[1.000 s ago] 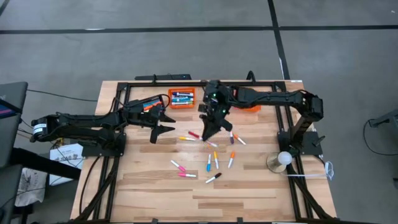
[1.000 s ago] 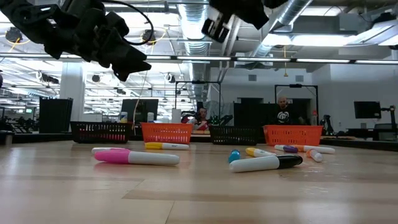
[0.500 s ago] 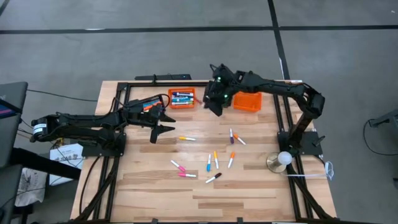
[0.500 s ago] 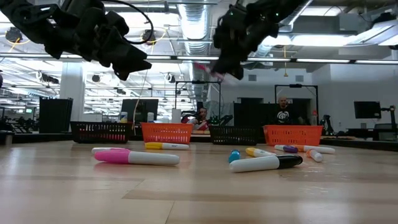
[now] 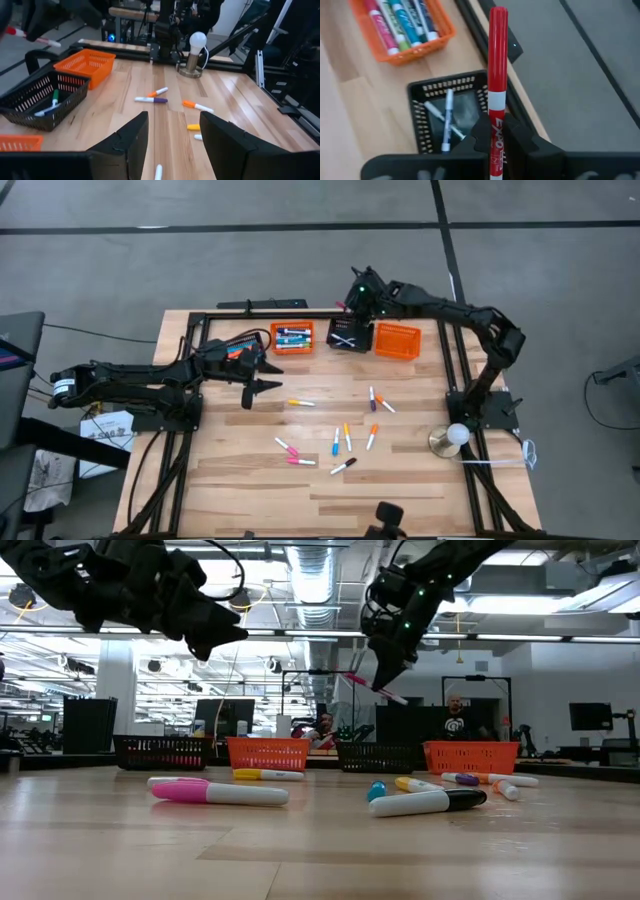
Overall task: Pick & Place Markers
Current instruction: Put the small red marker pen into the right black bin
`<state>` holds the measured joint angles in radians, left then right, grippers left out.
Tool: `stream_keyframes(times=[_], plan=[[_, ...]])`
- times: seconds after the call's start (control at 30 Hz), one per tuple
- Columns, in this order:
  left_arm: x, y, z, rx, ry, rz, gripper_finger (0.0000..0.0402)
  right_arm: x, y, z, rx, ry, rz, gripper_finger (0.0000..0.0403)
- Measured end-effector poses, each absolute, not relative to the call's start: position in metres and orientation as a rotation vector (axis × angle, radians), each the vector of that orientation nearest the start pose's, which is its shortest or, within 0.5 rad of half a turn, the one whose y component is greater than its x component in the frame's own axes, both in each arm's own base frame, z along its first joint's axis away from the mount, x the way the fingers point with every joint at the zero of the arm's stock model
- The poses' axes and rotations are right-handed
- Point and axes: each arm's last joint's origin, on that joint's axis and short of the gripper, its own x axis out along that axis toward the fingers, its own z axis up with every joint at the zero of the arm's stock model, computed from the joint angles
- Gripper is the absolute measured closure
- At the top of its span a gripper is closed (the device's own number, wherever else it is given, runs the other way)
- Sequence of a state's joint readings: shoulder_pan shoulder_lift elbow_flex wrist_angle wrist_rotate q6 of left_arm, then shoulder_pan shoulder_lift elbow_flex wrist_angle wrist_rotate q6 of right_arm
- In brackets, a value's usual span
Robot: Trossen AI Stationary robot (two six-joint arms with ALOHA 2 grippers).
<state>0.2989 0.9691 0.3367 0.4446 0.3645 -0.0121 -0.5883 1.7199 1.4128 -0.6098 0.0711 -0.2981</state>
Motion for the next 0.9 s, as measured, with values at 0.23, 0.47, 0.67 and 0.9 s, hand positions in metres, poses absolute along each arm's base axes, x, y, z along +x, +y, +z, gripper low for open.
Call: stream_keyframes(times=[0.23, 0.47, 0.67, 0.9], plan=[[0.192, 0.048, 0.211, -0.061, 0.133, -0.064, 0.0224, 0.305, -0.227, 0.250, 0.031, 1.014, -0.461, 0.0388], [0.192, 0.048, 0.212, -0.063, 0.131, -0.064, 0.0224, 0.317, -0.233, 0.207, 0.065, 1.128, -0.390, 0.0388], [0.192, 0.048, 0.212, -0.072, 0.130, -0.063, 0.0224, 0.322, -0.234, 0.193, 0.082, 1.182, -0.363, 0.0388], [0.192, 0.048, 0.212, -0.078, 0.129, -0.063, 0.0224, 0.336, -0.232, 0.187, 0.070, 1.230, -0.307, 0.0388]])
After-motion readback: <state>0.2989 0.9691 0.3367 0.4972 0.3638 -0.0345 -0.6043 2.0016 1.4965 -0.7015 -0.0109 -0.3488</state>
